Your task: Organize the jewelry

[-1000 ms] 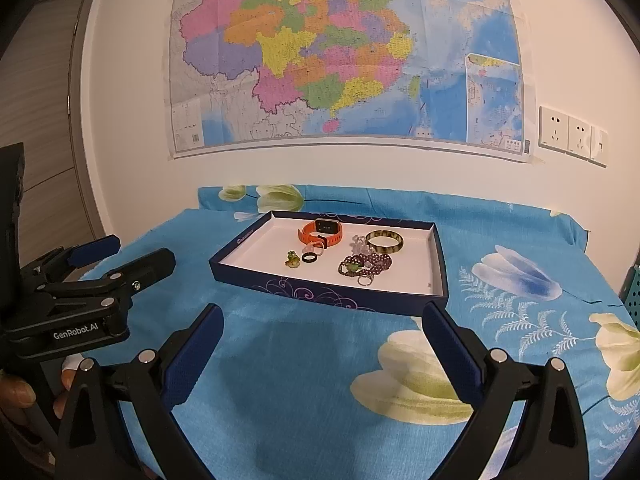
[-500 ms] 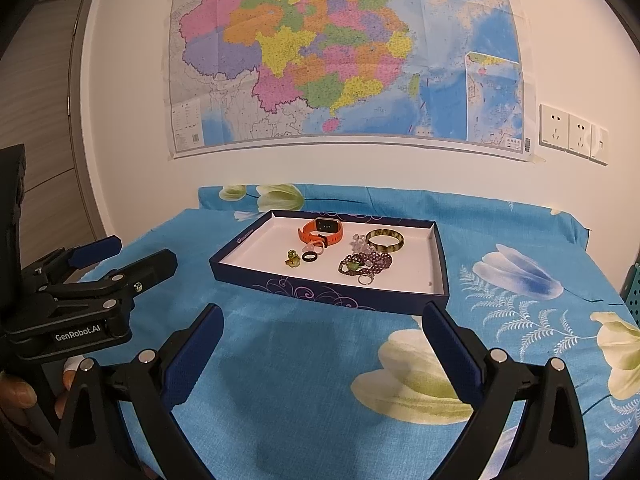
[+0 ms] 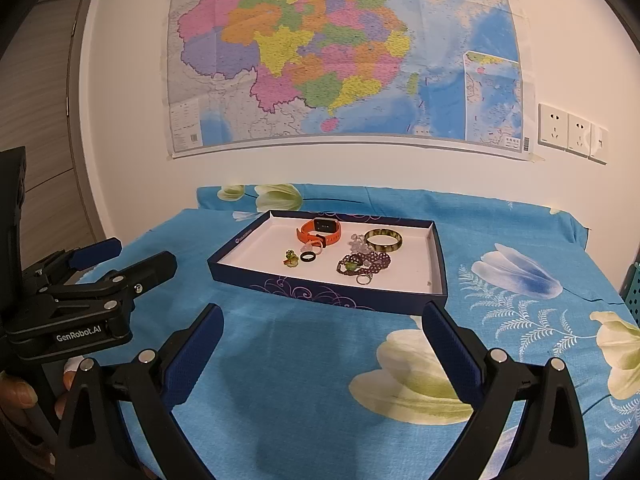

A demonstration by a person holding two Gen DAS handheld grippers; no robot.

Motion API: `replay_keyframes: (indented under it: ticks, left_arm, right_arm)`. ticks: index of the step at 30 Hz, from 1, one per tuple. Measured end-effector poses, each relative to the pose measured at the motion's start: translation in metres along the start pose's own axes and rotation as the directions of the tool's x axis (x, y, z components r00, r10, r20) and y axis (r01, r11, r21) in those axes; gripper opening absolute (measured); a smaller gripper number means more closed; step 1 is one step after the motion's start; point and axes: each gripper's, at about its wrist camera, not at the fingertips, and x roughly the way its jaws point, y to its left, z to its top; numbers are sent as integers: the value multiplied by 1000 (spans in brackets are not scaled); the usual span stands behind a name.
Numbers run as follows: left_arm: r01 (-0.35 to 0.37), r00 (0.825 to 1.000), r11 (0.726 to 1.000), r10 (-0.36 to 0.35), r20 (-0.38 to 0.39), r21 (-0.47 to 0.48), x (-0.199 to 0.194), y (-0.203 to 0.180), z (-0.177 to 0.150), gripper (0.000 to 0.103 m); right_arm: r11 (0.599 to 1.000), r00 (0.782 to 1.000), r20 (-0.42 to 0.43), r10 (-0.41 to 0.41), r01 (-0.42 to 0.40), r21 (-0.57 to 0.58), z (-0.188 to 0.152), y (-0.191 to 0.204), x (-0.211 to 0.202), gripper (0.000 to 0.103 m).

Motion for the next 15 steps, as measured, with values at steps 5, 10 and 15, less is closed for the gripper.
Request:
replay_keyframes:
  ticks: [5,10,15]
  left_arm:
    - [2,1000,1000,-2,-4,1,1,-1,-2,97]
    - [3,1000,1000,-3,-4,1,3,-1,-3,97]
    - [3,1000,1000,-3,-4,1,2,-1,-2,97]
  right_arm:
    - [1000,1000,0,-1,1,0,0,0,0,96]
    - [1000,1000,1,-1,1,0,0,0,0,96]
    - [1000,1000,0,1,-1,-1,0,0,0,96]
